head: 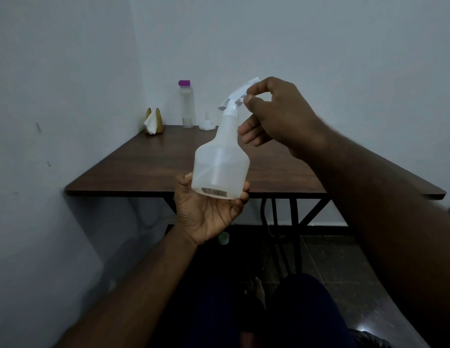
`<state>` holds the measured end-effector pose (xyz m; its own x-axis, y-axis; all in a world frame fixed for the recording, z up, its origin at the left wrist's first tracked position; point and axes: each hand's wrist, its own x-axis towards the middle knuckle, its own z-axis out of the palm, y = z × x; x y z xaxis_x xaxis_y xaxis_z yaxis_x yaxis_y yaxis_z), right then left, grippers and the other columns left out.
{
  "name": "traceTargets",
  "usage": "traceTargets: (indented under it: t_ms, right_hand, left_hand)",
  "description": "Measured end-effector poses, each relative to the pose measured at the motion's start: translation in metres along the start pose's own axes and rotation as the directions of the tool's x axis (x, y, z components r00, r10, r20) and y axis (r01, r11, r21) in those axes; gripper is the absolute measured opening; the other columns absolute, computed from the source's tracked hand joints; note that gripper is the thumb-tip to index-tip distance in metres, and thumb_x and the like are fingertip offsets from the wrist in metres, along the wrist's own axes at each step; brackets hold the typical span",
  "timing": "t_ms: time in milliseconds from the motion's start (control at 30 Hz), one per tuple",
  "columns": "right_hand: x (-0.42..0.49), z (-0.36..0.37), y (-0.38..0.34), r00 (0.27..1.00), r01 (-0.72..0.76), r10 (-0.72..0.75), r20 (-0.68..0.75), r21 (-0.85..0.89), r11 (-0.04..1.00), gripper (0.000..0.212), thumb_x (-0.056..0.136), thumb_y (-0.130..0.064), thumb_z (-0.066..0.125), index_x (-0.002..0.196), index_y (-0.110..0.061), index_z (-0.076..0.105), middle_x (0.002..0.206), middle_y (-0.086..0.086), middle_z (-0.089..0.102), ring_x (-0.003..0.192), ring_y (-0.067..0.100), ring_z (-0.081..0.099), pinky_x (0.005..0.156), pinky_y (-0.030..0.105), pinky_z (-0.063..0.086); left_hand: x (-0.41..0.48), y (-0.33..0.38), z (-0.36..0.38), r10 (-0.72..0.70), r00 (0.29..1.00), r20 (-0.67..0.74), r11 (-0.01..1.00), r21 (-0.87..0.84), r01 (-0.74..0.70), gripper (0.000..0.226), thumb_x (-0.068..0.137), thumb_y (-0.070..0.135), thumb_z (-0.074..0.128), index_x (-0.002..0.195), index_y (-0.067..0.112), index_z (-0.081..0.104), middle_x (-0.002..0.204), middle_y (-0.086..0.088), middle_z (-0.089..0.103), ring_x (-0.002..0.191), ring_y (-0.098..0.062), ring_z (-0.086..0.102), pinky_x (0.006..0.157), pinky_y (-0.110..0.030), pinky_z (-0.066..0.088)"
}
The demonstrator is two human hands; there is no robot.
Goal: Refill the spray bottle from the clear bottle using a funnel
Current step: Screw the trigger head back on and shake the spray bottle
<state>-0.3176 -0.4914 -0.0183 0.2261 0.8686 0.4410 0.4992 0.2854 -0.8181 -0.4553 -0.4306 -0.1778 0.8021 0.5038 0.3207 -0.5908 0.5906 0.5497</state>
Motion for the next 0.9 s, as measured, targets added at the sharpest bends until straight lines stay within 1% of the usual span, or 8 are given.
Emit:
traceTargets:
  t_ms: [167, 300, 467, 567, 633, 700, 800, 900]
  right_hand:
    - [-0.015, 0.006, 0.002, 0.999, -0.014, 0.015, -0.051, 0.032, 0.999, 0.028, 0.097, -0.021, 0.058, 0.12, -0.014, 0.042, 0.073, 0.015, 0.071, 0.056, 0.024, 0.068, 0.051, 0.031, 0.056]
    - [-0.023, 0.01, 0.013, 0.995, -0.07, 0.07, -0.063, 0.015, 0.997, 0.022, 0.099, -0.025, 0.054, 0.117, -0.015, 0.046, 0.075, 0.011, 0.072, 0.057, 0.021, 0.069, 0.051, 0.03, 0.055]
    - [-0.026, 0.005, 0.031, 0.986, -0.138, 0.137, -0.093, 0.003, 0.99, 0.017, 0.103, -0.023, 0.046, 0.111, -0.012, 0.056, 0.098, 0.009, 0.068, 0.066, 0.017, 0.068, 0.059, 0.033, 0.057]
    - [-0.031, 0.002, 0.042, 0.978, -0.175, 0.168, -0.125, -0.051, 0.983, 0.034, 0.102, -0.04, 0.044, 0.101, -0.012, 0.061, 0.101, 0.011, 0.068, 0.086, 0.025, 0.069, 0.076, 0.041, 0.059]
    - [-0.036, 0.0, 0.051, 0.984, -0.166, 0.16, -0.074, -0.09, 0.982, 0.042, 0.097, -0.057, 0.043, 0.102, -0.02, 0.061, 0.095, -0.002, 0.066, 0.095, 0.023, 0.068, 0.086, 0.045, 0.057]
    - [-0.041, 0.0, 0.057, 0.98, -0.197, 0.197, -0.02, -0.031, 0.98, 0.043, 0.089, -0.069, 0.046, 0.111, -0.032, 0.054, 0.094, -0.014, 0.061, 0.096, 0.016, 0.067, 0.086, 0.043, 0.057]
    - [-0.041, 0.004, 0.069, 0.944, -0.325, 0.329, -0.014, 0.107, 0.94, 0.068, 0.077, -0.077, 0.057, 0.108, -0.016, 0.061, 0.098, 0.004, 0.072, 0.088, 0.02, 0.072, 0.078, 0.043, 0.061]
    - [-0.043, 0.011, 0.077, 0.923, -0.372, 0.382, -0.038, 0.157, 0.915, 0.073, 0.067, -0.075, 0.067, 0.107, -0.014, 0.061, 0.092, 0.005, 0.072, 0.081, 0.019, 0.073, 0.069, 0.036, 0.059]
  left_hand:
    - [-0.005, 0.001, -0.008, -0.056, 0.997, 0.047, 0.998, -0.018, 0.056, 0.088, 0.066, 0.056, 0.065, 0.134, 0.002, 0.048, 0.112, -0.023, 0.056, 0.087, -0.031, 0.061, 0.075, -0.033, 0.055]
    - [-0.011, 0.006, -0.01, -0.06, 0.995, 0.079, 0.998, 0.008, 0.06, 0.086, 0.069, 0.051, 0.07, 0.134, 0.001, 0.046, 0.113, -0.029, 0.057, 0.095, -0.039, 0.063, 0.081, -0.043, 0.057]
    - [-0.012, 0.015, -0.005, 0.04, 0.998, -0.056, 0.978, 0.208, -0.027, 0.076, 0.054, 0.039, 0.084, 0.122, 0.01, 0.064, 0.119, -0.02, 0.062, 0.104, -0.037, 0.063, 0.084, -0.053, 0.055]
    - [-0.009, 0.016, 0.0, 0.083, 0.982, -0.17, 0.925, 0.38, -0.012, 0.078, 0.05, 0.04, 0.084, 0.12, 0.015, 0.062, 0.116, -0.014, 0.067, 0.104, -0.032, 0.065, 0.081, -0.051, 0.056]
    - [-0.007, 0.013, 0.005, 0.14, 0.958, -0.25, 0.843, 0.538, 0.018, 0.068, 0.055, 0.04, 0.076, 0.117, 0.019, 0.06, 0.113, -0.009, 0.07, 0.102, -0.027, 0.068, 0.076, -0.045, 0.058]
    - [-0.009, 0.007, 0.013, 0.219, 0.94, -0.262, 0.702, 0.711, 0.035, 0.061, 0.06, 0.043, 0.07, 0.116, 0.022, 0.061, 0.111, -0.004, 0.071, 0.1, -0.023, 0.069, 0.071, -0.037, 0.058]
    - [-0.015, -0.006, 0.025, 0.312, 0.927, -0.211, 0.426, 0.902, 0.062, 0.072, 0.061, 0.046, 0.077, 0.126, 0.025, 0.056, 0.112, 0.005, 0.069, 0.099, -0.011, 0.068, 0.07, -0.022, 0.055]
    - [-0.023, -0.031, 0.037, 0.408, 0.897, -0.173, 0.174, 0.979, 0.11, 0.064, 0.065, 0.043, 0.085, 0.12, 0.04, 0.052, 0.106, 0.018, 0.066, 0.093, 0.006, 0.064, 0.069, -0.013, 0.052]
